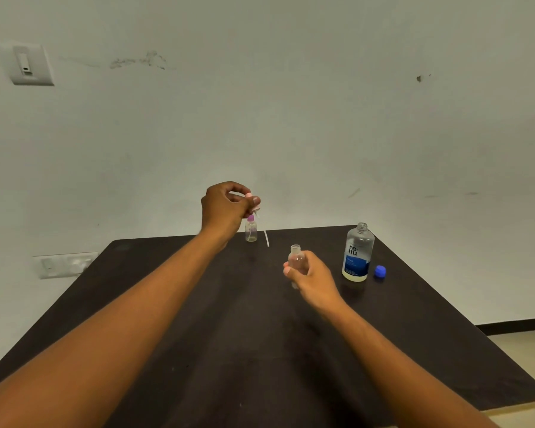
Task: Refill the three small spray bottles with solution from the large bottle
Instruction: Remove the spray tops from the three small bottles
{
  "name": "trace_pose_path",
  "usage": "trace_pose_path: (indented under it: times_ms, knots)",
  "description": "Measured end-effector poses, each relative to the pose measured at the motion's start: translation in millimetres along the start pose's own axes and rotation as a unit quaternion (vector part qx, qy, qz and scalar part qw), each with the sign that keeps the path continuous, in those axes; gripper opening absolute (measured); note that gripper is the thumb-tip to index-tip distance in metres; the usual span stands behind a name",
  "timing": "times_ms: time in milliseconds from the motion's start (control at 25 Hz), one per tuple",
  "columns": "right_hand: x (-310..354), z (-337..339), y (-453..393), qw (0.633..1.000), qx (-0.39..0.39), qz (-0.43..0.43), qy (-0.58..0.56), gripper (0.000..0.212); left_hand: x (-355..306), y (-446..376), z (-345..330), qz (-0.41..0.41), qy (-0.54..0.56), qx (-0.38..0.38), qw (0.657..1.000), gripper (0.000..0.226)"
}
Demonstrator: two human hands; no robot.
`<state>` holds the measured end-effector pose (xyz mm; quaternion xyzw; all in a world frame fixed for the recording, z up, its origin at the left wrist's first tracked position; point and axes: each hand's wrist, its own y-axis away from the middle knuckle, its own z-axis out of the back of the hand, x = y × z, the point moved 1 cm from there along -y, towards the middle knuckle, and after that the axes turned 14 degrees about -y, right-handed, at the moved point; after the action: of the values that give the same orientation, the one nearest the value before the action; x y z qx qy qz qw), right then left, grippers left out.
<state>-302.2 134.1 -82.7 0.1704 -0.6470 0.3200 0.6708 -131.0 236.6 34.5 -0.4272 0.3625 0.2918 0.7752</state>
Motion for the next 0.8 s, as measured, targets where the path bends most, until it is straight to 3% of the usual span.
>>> trace_pose_path:
  times_ms: [440,800]
  knots:
    - [-15,24,-67,0.993,-0.047,0.001,0.105,0.04,65,-4,-60,0.028,-0.028,0.081,0.996,0.017]
    - [-45,24,-90,0.982,-0.051,-0.056,0.175,0.049,102,-3,-101,0.063,-0.084,0.158,0.982,0.014]
